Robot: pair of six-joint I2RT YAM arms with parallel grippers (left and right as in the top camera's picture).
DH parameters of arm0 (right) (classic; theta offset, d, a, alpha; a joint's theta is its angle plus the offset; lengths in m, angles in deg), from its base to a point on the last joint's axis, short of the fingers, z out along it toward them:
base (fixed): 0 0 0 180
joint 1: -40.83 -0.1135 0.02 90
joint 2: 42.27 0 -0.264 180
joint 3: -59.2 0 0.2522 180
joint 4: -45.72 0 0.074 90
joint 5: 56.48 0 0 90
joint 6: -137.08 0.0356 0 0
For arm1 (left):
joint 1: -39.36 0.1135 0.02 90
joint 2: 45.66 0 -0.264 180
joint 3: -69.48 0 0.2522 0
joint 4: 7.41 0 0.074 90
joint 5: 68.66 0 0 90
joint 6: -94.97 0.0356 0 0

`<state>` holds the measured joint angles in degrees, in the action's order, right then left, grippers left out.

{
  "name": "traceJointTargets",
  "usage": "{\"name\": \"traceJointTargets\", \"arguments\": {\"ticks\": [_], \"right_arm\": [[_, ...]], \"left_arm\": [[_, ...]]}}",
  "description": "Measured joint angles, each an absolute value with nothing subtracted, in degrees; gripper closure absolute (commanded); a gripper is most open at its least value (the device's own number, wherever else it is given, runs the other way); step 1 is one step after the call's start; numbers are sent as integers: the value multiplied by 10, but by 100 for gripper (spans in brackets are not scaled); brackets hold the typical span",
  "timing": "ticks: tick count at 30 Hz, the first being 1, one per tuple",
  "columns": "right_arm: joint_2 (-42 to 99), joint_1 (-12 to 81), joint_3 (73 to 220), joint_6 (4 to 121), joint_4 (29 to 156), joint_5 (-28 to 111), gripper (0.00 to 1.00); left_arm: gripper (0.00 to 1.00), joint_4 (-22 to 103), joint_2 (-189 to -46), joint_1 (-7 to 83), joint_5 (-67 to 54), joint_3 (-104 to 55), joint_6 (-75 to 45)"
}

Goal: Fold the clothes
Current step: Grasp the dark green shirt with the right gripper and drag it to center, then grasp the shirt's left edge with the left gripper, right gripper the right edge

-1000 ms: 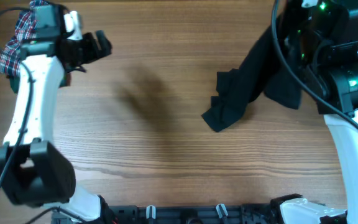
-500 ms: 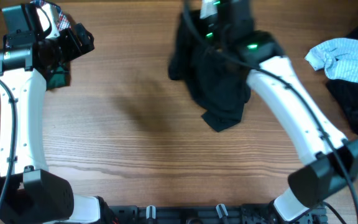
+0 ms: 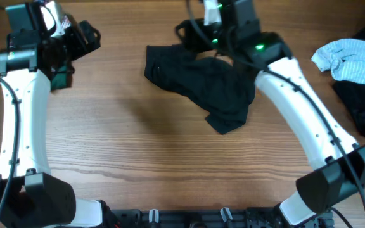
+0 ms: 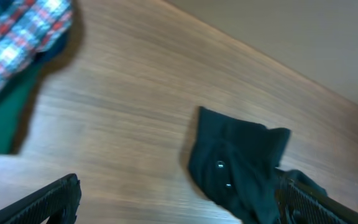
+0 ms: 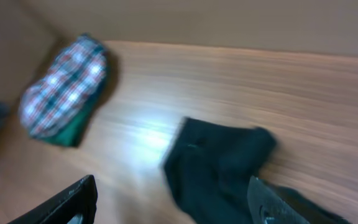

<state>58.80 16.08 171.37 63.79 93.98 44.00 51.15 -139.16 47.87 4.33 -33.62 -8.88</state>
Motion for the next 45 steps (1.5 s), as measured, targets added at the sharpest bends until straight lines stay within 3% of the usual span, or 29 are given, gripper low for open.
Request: {"name": "traceJointTargets", "arguments": {"ticks": [14, 28, 37, 39, 42, 43, 45], "right_arm": [[587, 346, 1714, 651, 1066, 418, 21], [587, 364, 1714, 651, 1098, 418, 21], [587, 364, 1714, 651, 1098, 416, 20], [587, 364, 1714, 651, 1098, 414, 20], [586, 364, 1714, 651, 1098, 413, 20], [586, 364, 1714, 651, 1098, 412, 20], [586, 364, 1714, 651, 1098, 409, 20]], "left_arm": [[1, 335, -1526, 266, 98, -340, -42], [1, 169, -1641, 212, 126, -340, 11], [13, 168, -1682, 170, 140, -340, 34], [17, 170, -1689, 170, 143, -340, 34], [30, 172, -1700, 170, 146, -340, 36], [38, 172, -1702, 170, 147, -340, 38], [65, 173, -1705, 170, 147, -340, 39]]}}
